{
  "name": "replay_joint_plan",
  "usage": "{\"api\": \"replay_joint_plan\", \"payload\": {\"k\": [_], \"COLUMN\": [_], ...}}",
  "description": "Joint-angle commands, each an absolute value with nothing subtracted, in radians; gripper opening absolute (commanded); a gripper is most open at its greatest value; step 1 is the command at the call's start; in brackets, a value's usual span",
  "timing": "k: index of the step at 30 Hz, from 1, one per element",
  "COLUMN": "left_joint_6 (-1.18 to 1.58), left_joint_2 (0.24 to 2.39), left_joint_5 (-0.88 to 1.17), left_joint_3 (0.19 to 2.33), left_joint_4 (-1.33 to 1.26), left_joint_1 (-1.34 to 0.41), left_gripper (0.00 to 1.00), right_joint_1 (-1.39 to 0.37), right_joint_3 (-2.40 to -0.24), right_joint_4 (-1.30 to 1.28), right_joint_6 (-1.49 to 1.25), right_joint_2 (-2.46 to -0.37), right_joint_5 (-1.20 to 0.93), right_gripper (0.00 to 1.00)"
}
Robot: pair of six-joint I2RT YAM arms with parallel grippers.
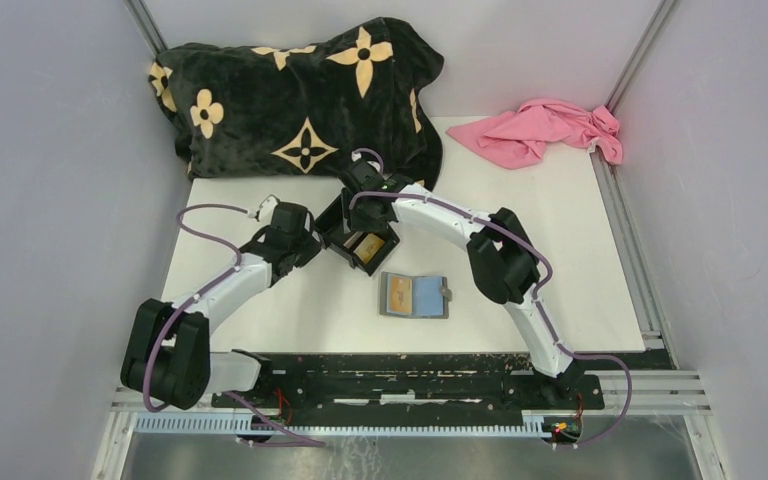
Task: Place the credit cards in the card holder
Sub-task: Adjust the storage box at the center of the board.
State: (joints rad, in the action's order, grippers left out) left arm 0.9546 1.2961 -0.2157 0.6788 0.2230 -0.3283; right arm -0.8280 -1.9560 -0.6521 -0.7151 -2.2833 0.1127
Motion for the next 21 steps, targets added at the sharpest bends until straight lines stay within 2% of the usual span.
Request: {"api": "replay_joint_plan", "payload": {"k": [1, 12, 21], "left_joint_6": [0.888, 0.87, 0.844], "left_joint_2": [1.315, 1.387, 1.487], "left_joint_5": [-0.271, -0.386, -0.332], "left_joint_3": [0.743, 0.85, 0.918], "left_joint_4": [0.237, 0.232, 0.159], "left_joint_1": [-0.324, -0.32, -0.292], "left_gripper": [0.14, 0.14, 0.16], "right_joint_1": [-0.819, -0.724, -0.682], "right_joint_3": [-2.01, -1.92, -1.882], "right_joint_4": [-0.686, -0.6, -0.574], "right_joint_6": [-0.681, -0.806, -0.831], "right_joint_2": [-2.237, -2.207, -2.204], "right_joint_5": [0.123, -0.005, -0.068], "right_gripper": [0.59, 0.61, 0.61]}}
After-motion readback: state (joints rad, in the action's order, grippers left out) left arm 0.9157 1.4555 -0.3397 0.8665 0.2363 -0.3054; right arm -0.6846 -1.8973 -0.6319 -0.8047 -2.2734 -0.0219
